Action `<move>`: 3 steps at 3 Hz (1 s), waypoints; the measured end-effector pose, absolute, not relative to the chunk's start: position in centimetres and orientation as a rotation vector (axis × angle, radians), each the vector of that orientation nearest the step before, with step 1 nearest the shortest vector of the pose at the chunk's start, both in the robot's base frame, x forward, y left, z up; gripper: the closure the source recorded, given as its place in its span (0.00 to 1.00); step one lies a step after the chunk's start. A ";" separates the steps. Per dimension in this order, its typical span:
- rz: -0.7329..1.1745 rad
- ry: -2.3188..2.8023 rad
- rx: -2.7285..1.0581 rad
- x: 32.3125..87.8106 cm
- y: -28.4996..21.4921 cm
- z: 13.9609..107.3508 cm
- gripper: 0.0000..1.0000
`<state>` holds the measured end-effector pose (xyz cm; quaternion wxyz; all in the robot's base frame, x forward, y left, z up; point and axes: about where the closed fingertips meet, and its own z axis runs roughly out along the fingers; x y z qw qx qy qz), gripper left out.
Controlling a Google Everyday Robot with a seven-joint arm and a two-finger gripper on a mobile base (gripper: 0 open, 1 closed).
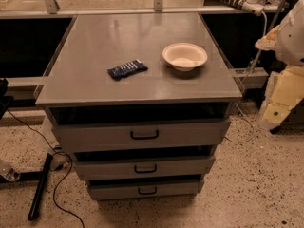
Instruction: Open bottom drawer
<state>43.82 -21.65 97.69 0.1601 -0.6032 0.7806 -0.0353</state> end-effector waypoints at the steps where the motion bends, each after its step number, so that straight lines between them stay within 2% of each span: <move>1: -0.101 2.230 -1.723 43.8 -21.6 97.7 0.00; 3: -0.133 2.113 -1.782 39.9 -20.7 93.1 0.00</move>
Offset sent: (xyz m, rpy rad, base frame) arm -0.0500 0.0125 -0.0576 -0.0552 -0.0627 0.0689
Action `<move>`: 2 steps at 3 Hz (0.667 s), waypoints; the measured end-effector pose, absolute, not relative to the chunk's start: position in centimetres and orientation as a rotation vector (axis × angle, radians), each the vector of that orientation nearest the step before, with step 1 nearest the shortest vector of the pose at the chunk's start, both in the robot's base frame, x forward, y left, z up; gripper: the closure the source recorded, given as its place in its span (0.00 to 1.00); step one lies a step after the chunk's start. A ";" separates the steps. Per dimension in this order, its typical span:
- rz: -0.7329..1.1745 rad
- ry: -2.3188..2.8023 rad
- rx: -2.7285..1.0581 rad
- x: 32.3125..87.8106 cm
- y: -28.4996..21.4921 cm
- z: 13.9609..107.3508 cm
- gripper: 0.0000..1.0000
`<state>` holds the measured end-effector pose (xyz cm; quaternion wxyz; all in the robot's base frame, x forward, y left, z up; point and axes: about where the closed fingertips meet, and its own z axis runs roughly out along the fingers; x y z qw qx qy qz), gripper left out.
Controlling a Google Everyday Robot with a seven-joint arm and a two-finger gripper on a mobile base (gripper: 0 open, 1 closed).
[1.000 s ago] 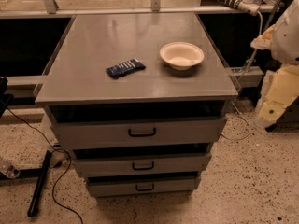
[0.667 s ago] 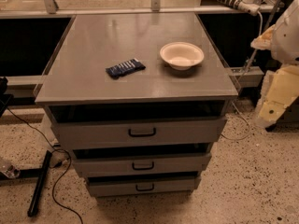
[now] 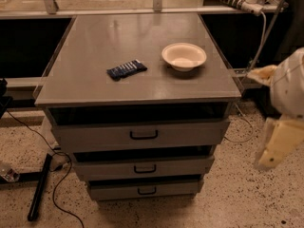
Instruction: Open bottom drawer
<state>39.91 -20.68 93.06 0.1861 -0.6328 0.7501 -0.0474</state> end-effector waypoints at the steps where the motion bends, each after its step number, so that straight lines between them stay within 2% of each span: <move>1: -0.086 2.024 -1.806 37.9 -20.3 88.4 0.00; 2: 0.039 1.930 -1.788 37.6 -19.6 83.5 0.00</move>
Offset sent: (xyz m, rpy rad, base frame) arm -0.0263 0.0093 -0.1556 0.3041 -0.0180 0.1387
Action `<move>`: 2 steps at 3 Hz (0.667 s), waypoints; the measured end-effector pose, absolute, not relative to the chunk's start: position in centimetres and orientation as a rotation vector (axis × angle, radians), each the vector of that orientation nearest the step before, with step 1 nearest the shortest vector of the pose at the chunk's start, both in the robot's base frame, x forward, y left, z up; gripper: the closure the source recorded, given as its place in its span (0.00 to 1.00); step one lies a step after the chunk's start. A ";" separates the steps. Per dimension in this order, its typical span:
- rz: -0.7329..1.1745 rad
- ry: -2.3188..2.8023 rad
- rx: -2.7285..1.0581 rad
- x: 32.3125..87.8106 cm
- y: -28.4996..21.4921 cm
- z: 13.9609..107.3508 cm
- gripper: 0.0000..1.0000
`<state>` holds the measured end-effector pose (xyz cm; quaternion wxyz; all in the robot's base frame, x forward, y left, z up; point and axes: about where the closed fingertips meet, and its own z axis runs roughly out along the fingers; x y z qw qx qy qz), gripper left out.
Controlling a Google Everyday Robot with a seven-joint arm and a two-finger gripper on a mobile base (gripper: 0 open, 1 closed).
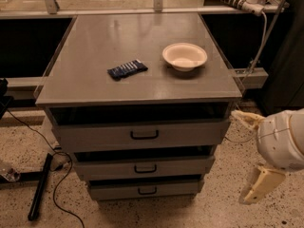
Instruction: Open bottom drawer
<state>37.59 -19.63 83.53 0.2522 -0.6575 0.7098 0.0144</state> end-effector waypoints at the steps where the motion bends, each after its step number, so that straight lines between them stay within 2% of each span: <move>1: 0.039 1.930 -1.788 37.6 -19.6 83.5 0.00; 2: 0.076 1.948 -1.769 38.0 -19.9 81.1 0.00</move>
Offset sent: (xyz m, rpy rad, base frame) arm 0.0100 -0.0079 -0.0574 0.0530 0.0507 -0.0329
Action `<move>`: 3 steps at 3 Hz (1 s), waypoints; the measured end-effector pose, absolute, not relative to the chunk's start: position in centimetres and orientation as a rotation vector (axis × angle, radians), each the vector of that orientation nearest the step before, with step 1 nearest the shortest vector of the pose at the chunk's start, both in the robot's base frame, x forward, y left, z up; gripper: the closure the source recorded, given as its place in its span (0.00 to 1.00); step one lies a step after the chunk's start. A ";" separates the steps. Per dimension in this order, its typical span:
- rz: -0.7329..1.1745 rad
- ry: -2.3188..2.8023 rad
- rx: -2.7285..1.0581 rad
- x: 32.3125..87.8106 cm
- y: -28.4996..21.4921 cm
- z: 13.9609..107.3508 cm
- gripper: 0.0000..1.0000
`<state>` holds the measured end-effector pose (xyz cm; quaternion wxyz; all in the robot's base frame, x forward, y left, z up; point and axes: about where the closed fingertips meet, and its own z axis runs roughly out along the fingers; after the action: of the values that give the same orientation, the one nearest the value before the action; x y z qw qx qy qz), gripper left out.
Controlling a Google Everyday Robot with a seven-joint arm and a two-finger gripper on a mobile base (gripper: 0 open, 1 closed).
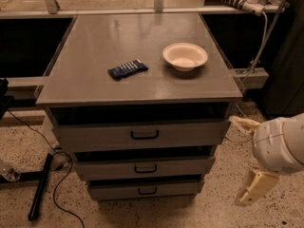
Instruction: Open bottom drawer
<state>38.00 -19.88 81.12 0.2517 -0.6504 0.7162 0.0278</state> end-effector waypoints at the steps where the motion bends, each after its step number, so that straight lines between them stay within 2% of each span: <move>1: 0.126 1.979 -1.751 38.8 -20.6 76.5 0.00; 3: 0.245 1.891 -1.734 40.0 -22.9 63.7 0.00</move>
Offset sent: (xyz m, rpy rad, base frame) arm 0.0265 -0.0313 -0.1574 0.0982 0.0647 -0.0163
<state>40.04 -22.89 63.67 0.2786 -0.6462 0.7046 0.0913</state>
